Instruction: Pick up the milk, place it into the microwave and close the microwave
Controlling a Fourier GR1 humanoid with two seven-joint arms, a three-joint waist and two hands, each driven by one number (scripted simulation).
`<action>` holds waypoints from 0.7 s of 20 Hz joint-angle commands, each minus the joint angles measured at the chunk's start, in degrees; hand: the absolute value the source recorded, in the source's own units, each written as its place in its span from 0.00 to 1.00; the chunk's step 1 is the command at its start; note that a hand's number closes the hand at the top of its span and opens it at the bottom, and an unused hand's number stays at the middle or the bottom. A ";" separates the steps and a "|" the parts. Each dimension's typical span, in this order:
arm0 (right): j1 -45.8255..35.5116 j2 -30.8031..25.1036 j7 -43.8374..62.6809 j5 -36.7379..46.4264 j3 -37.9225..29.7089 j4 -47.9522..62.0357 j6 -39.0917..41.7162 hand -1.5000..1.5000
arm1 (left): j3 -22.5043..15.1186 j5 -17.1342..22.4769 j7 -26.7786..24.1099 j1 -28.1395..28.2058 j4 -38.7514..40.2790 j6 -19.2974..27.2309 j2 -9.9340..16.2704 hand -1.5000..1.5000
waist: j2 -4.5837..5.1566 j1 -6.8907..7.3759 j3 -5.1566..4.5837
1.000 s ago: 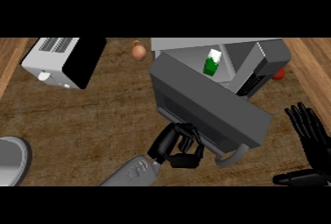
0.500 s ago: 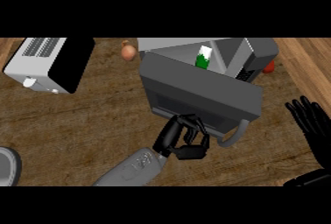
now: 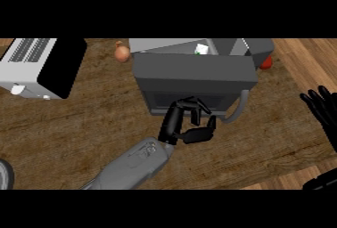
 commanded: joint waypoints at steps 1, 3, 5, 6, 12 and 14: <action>-1.55 -1.38 0.92 -1.73 -0.90 -1.11 1.10 0.00 | 1.79 3.81 -0.01 -4.68 1.20 3.90 0.01 0.00 | 0.28 -1.50 0.04; -2.89 -2.74 1.08 -1.82 -1.96 -0.74 1.28 0.00 | 2.09 5.43 0.65 -6.39 1.99 5.08 0.01 0.00 | 0.61 -1.94 0.12; -4.77 -4.11 0.64 -0.47 -3.19 -1.76 0.24 0.00 | 2.24 6.62 2.13 -8.14 3.84 6.00 0.01 0.00 | 0.85 -2.88 0.16; -5.81 -6.80 -0.10 3.47 -6.03 -2.70 -2.75 0.00 | 3.02 7.37 2.08 -7.56 4.57 6.45 0.01 0.00 | 0.73 -3.43 0.05; -9.09 -10.96 -0.94 8.81 -8.58 -3.64 -5.47 1.00 | 4.79 11.55 -1.03 -7.77 2.95 9.19 0.01 0.00 | 1.54 -3.19 -0.05; -9.90 -11.34 -0.96 9.49 -8.39 -3.58 -5.61 1.00 | 5.29 13.26 -0.71 -8.77 2.85 9.75 0.01 0.00 | 1.74 -2.70 0.04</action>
